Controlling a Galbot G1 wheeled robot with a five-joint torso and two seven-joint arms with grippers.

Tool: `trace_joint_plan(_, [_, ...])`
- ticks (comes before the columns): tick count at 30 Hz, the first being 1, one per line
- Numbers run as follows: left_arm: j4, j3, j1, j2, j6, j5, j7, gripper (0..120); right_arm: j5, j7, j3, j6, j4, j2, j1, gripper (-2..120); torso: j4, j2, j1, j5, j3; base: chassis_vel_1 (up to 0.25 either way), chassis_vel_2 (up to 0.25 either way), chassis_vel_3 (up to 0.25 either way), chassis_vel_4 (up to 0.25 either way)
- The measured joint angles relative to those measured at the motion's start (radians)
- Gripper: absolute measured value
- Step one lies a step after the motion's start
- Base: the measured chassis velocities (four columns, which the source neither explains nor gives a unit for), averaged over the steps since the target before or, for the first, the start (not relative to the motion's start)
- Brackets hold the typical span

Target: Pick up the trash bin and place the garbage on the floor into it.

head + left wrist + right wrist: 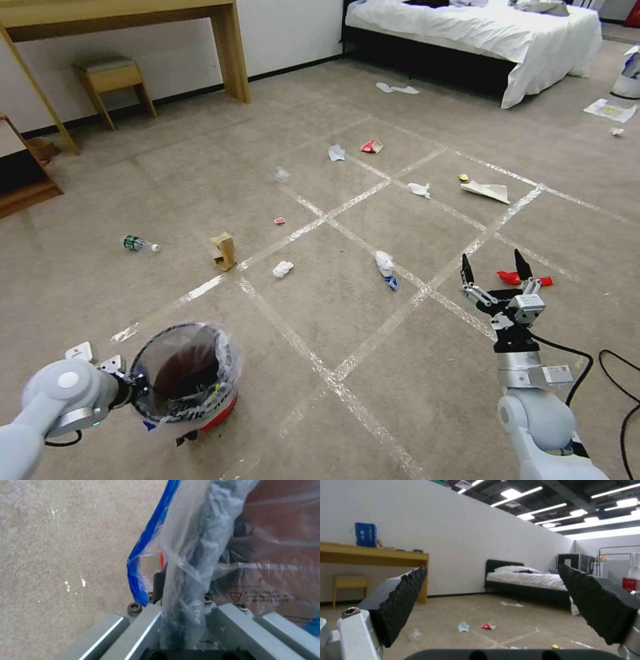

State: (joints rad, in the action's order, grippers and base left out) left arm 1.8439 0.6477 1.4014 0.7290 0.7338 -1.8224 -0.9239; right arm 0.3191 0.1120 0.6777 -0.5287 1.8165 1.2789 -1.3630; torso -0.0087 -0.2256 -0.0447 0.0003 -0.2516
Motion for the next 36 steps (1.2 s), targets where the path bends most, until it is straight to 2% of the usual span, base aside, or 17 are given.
trace_joint_plan(1, [0.000,0.000,0.000,0.000,0.000,0.000,0.000,0,0.000,0.000,0.000,0.000,0.000,0.000,0.000,100,0.0000,0.000,0.000,0.0000,0.000,0.000,0.000,0.000,0.000])
trace_joint_plan(3, [0.053,0.051,0.015,0.009,-0.008,-0.062,-0.031,0,0.000,0.003,0.004,-0.002,0.006,0.010,-0.007,100,-0.0001,0.000,0.000,-0.0001,0.000,0.000,0.000,0.000,0.000])
trace_joint_plan(6, [0.071,0.066,0.017,0.012,-0.013,-0.084,-0.043,0,0.000,0.007,0.005,-0.004,0.007,0.014,-0.010,100,-0.0004,0.000,0.000,0.0000,0.000,0.000,0.000,0.000,0.000])
trace_joint_plan(9, [0.105,0.097,0.018,0.022,-0.031,-0.124,-0.084,0,0.001,0.022,0.009,-0.010,0.013,0.023,-0.023,100,-0.0004,0.000,0.000,0.0000,0.000,0.000,0.000,0.000,0.000])
trace_joint_plan(18, [0.161,0.125,0.020,0.051,-0.045,-0.200,-0.173,0,0.025,0.059,0.016,-0.020,0.009,0.024,-0.032,100,-0.0002,0.000,0.000,-0.0001,0.000,0.000,0.000,0.000,0.000])
trace_joint_plan(24, [0.170,0.136,0.019,0.048,-0.041,-0.223,-0.189,0,0.029,0.066,0.021,-0.021,0.003,0.023,-0.031,100,-0.0003,0.000,0.000,-0.0001,0.000,0.000,0.000,0.000,0.000])
trace_joint_plan(36, [0.157,0.147,0.017,0.031,-0.024,-0.231,-0.181,0,0.035,0.089,0.026,-0.013,-0.018,0.023,-0.028,100,-0.0003,0.000,0.000,-0.0001,0.000,0.000,0.000,0.000,0.000])
